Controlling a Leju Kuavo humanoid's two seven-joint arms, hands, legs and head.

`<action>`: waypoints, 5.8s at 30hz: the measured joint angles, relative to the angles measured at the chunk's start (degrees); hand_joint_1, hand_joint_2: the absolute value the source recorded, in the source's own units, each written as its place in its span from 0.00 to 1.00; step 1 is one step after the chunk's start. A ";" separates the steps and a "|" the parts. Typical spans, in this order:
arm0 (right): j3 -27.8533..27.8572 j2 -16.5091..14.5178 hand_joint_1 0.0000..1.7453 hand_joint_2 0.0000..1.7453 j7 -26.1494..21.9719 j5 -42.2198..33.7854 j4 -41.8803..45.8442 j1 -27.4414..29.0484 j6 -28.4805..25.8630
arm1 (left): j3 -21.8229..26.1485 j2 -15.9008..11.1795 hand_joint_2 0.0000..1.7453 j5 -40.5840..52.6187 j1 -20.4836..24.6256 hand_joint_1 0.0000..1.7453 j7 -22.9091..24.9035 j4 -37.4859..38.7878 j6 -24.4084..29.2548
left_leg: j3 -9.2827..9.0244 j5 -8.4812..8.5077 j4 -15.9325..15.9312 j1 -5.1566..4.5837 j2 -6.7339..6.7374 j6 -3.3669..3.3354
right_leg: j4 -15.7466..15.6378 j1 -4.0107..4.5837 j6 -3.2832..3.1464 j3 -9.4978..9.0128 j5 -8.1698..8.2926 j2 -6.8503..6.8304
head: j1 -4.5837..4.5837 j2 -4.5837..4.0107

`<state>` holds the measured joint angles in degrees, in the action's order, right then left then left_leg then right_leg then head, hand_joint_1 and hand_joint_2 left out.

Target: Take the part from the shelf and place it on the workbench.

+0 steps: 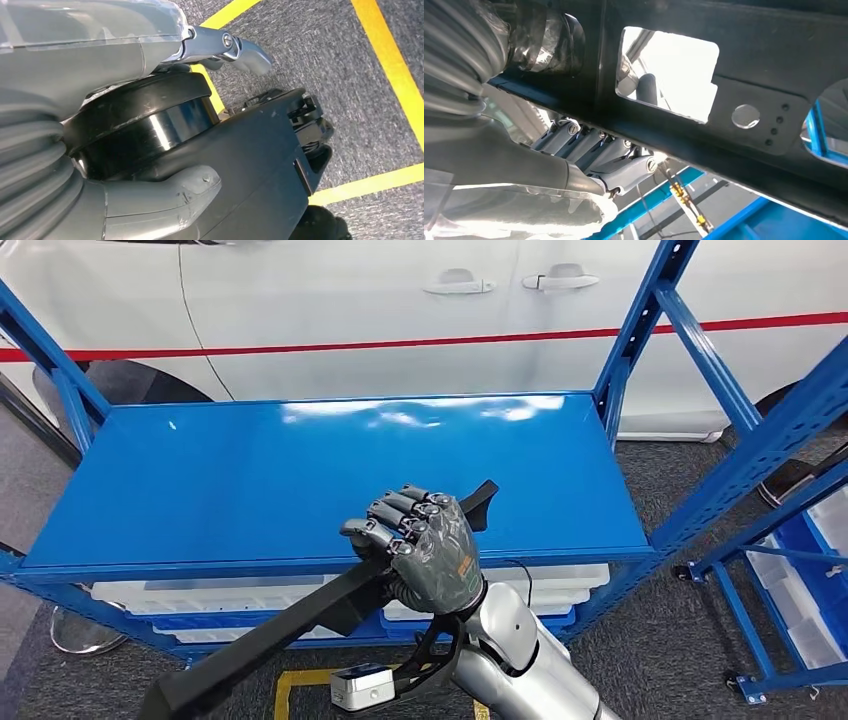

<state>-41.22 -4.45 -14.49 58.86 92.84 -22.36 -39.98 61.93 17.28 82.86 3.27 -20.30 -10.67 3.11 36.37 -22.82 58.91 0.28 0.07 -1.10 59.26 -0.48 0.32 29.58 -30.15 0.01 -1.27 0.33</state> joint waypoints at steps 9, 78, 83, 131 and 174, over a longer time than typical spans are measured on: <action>-0.02 0.03 1.00 1.00 -0.12 1.35 -0.21 0.21 0.02 | -0.55 -0.14 1.00 0.79 0.41 0.00 0.09 -0.02 0.03 | 2.14 -10.83 15.39 0.23 -0.37 1.83 | -0.40 -0.05 -2.48 5.94 5.32 -0.70 | -0.06 0.00; 1.81 0.07 1.00 1.00 -1.57 8.21 0.43 4.72 -0.05 | -4.14 -0.61 1.00 4.43 0.04 0.00 0.64 -0.05 -0.98 | -8.79 -7.18 -1.56 0.96 -0.51 2.06 | -0.47 -0.77 0.65 9.40 10.07 -0.73 | -0.01 0.00; 2.15 0.05 1.00 1.00 -2.34 7.79 0.39 5.50 -0.04 | -4.50 -0.58 1.00 4.72 0.12 0.00 0.31 -0.04 -0.55 | -5.31 -3.92 -1.42 0.50 0.05 -0.87 | 10.27 -0.97 1.28 12.55 -0.88 -0.55 | 0.00 0.00; -0.16 -0.35 1.00 1.00 3.67 0.48 0.18 9.83 -0.02 | -7.16 -0.51 1.00 5.16 1.33 0.00 1.90 -0.02 -0.63 | 2.61 -10.34 14.82 -0.02 -0.25 2.61 | -1.93 0.33 -2.46 4.44 5.06 -1.03 | -0.02 0.00; -4.55 5.28 1.00 1.00 6.43 12.45 1.85 7.22 0.09 | -8.35 -0.51 1.00 6.49 0.19 0.00 -0.53 -0.07 -1.13 | -6.29 -3.85 -3.07 -0.11 0.49 -1.68 | 7.58 0.46 0.45 6.50 -2.67 -0.78 | 0.02 0.00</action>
<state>-45.77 0.83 -8.06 71.31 94.69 -15.14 -39.88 53.58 16.76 89.35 3.46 -20.83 -10.73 1.98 30.07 -26.66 55.84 0.17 0.56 -2.77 66.84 -0.02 0.77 36.09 -32.82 -0.77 -1.25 0.33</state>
